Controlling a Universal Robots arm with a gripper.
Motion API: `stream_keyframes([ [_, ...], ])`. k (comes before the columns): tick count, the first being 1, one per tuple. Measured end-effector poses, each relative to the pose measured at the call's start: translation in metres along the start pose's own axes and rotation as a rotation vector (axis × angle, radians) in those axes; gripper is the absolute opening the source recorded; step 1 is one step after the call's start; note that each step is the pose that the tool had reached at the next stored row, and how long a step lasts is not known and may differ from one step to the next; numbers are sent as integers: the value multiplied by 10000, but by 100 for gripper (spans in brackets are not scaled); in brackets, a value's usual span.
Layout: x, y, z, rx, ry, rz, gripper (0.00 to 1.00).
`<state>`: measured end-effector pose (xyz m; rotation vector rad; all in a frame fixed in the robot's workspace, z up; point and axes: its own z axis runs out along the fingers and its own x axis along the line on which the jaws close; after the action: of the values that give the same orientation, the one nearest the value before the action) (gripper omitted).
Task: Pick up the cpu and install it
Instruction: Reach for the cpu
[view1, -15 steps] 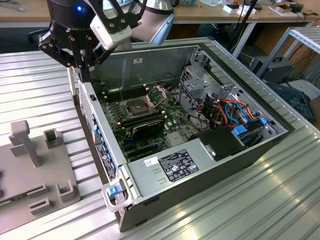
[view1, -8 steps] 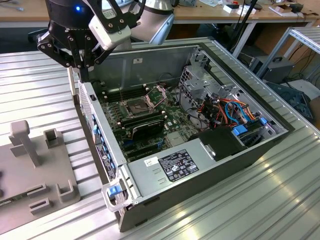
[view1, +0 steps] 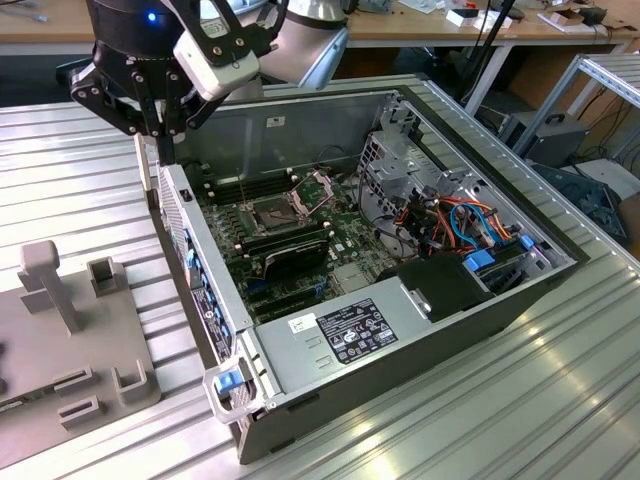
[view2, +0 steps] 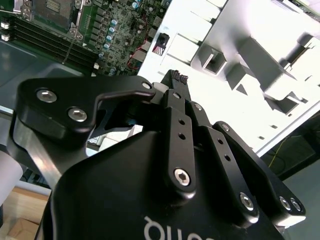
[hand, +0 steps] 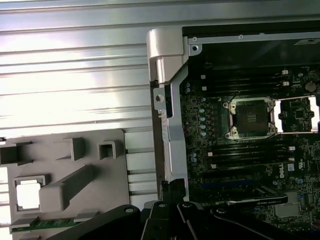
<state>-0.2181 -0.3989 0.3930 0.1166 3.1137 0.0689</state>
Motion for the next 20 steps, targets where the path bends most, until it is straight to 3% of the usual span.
stream_keyframes([
  [20,297,-22,-8,0,0,0,11],
])
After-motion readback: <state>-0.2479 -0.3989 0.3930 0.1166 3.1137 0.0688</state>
